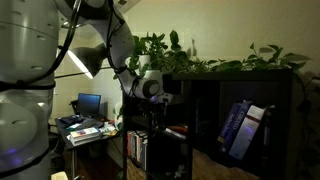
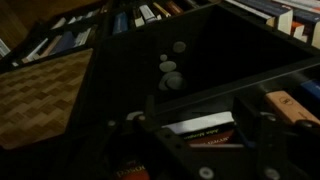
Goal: Lay down the book on the upper shelf
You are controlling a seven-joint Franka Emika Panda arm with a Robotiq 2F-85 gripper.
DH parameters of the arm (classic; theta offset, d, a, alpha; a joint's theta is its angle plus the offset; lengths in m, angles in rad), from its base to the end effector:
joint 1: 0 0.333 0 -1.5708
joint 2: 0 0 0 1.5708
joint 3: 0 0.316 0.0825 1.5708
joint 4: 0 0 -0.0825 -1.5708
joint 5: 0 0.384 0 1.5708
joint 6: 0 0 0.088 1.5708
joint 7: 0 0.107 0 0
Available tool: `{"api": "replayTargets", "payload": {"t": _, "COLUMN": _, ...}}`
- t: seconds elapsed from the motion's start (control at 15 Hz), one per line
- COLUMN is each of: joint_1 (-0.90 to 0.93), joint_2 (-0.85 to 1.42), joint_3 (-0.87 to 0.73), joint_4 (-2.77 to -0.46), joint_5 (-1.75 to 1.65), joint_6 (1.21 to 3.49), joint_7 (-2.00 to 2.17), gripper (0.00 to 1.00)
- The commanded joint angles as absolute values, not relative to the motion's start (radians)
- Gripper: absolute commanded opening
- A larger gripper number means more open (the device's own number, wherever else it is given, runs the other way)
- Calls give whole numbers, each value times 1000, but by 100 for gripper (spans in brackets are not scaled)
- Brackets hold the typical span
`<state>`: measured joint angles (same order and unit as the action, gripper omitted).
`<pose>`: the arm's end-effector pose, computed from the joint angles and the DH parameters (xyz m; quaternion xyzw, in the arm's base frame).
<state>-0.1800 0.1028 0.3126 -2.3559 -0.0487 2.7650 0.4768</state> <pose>0.5321 0.0726 0.3203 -0.9762 0.1516 -0.1472 0.0496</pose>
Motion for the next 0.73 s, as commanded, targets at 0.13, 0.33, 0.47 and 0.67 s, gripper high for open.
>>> {"api": "replayTargets", "payload": {"t": 0.13, "joint_1": -55, "joint_2": -62, "joint_3": 158, "joint_4": -2386, "joint_5": 49, "joint_6": 2499, "joint_7": 313, "gripper": 100}}
{"api": "replayTargets", "payload": {"t": 0.33, "joint_1": -34, "joint_2": -98, "joint_3": 122, "joint_4": -2382, "joint_5": 19, "joint_6": 2419, "joint_7": 279, "gripper": 100}}
{"api": "replayTargets", "payload": {"t": 0.47, "joint_1": -25, "joint_2": -50, "joint_3": 112, "joint_4": -2354, "joint_5": 19, "joint_6": 2462, "joint_7": 310, "gripper": 100}}
{"api": "replayTargets", "payload": {"t": 0.67, "joint_1": -19, "joint_2": -41, "joint_3": 107, "joint_4": -2354, "joint_5": 20, "joint_6": 2463, "joint_7": 309, "gripper": 100}}
